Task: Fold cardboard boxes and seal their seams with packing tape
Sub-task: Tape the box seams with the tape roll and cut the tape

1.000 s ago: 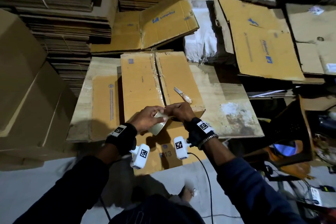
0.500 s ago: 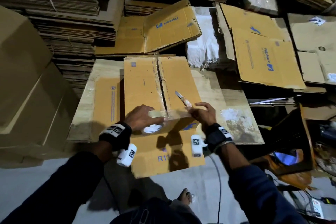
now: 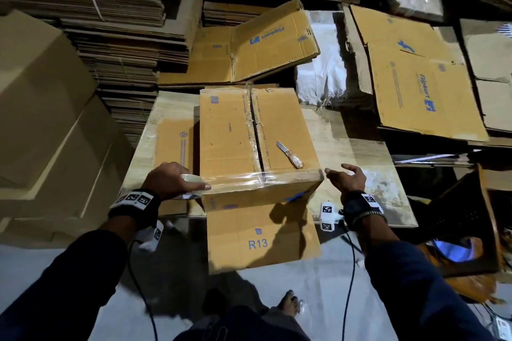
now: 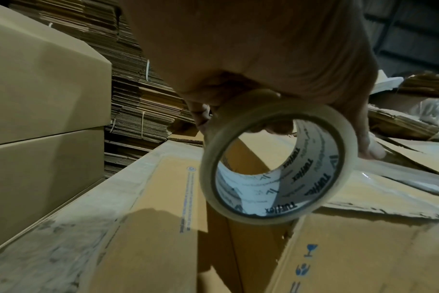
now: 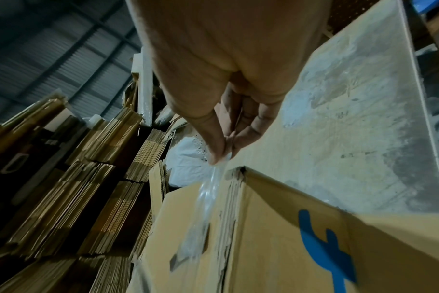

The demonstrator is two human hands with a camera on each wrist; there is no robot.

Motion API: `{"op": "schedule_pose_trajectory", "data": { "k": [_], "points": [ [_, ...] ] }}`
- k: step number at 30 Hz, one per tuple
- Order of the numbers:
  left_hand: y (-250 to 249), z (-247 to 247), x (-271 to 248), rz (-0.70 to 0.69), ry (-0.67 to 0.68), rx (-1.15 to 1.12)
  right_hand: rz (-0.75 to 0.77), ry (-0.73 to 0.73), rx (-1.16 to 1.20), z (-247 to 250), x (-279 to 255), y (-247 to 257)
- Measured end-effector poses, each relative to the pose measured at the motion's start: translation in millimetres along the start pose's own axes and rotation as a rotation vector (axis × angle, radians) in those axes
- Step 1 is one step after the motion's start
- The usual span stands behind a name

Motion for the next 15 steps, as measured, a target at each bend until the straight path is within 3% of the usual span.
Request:
{"op": "schedule_pose_trajectory", "data": {
  "k": [2, 4, 7, 9, 15],
  "points": [
    [-2.7, -1.0, -3.5, -0.039, -0.037, 0.074, -0.001, -0.049, -0.065, -2.1, 3.2, -3.3],
    [-2.7, -3.4, -3.7, 0.018, -0.046, 0.133, 0.007, -0.116, -0.162, -1.7, 6.1, -9.3],
    [7.7, -8.7, -7.7, 0.183, 0.053, 0.229, 0.033, -0.157, -0.176, 3.5, 13.0, -21.1],
    [13.9, -11.9, -12.0, 0.192, 0.086, 0.304, 0.044, -0.144, -0.208, 9.8, 20.9, -27.0],
    [33.1, -27.1, -3.5, 0.189, 0.065, 0.190, 0.005, -0.097, -0.145, 7.1, 22.1, -34.3]
  ]
}}
Point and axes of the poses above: each hand's wrist, its own x-axis towards the middle knuckle, its own z-axis out of the back of the hand, y = z × x, the point moved 5 cm from there along x, towards the middle knuckle, and after that the axes turned 11 degrees about y, right-handed, at the moved point
